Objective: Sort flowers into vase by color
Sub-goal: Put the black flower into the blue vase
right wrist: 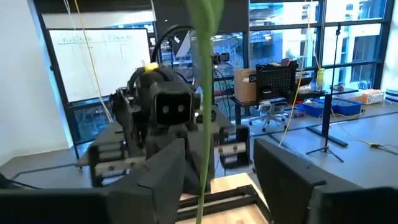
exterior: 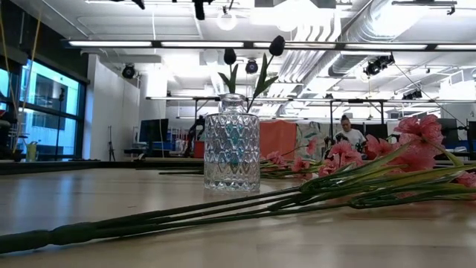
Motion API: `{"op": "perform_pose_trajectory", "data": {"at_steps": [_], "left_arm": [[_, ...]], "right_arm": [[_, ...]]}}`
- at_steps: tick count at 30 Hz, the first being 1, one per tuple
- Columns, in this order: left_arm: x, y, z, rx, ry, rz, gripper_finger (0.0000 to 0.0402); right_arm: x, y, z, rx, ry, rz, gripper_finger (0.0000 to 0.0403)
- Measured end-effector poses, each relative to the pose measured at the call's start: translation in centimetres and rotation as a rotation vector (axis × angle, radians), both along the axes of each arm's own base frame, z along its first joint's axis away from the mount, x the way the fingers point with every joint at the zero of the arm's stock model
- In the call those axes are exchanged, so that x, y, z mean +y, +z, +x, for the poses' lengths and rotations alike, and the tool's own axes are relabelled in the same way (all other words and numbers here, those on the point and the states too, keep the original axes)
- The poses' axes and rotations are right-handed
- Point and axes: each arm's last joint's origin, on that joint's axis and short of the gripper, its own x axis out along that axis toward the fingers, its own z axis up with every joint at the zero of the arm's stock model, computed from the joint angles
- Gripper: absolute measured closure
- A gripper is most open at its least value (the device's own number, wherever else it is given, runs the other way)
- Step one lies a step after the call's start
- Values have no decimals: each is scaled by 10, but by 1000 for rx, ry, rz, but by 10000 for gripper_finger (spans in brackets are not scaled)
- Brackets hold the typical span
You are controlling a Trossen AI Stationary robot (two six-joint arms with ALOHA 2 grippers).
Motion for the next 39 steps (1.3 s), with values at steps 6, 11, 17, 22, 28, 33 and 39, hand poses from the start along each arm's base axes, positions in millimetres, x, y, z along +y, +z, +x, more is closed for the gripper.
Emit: {"op": "perform_pose_trajectory", "data": {"at_steps": [6, 11, 17, 22, 28, 33, 39], "left_arm": [[-3, -4, 7, 13, -13, -1, 401], [0, -4, 6, 23, -2, 19, 401], [2, -4, 4, 23, 14, 12, 401], [3, -4, 4, 22, 20, 12, 401], [3, -4, 5, 28, 29, 24, 401], [3, -6, 5, 48, 30, 29, 397], [11, -14, -11, 224, 96, 24, 350]], "right_arm": [[-4, 8, 13, -10, -4, -34, 206], [-3, 14, 11, -27, -5, -50, 236], [-1, 21, 4, -49, -7, -69, 299], [-1, 24, 2, -77, -7, -79, 344], [-1, 25, 2, -74, -13, -123, 384], [-1, 24, 2, -67, -13, -138, 397], [2, 28, -6, -62, -11, -139, 400]]}}
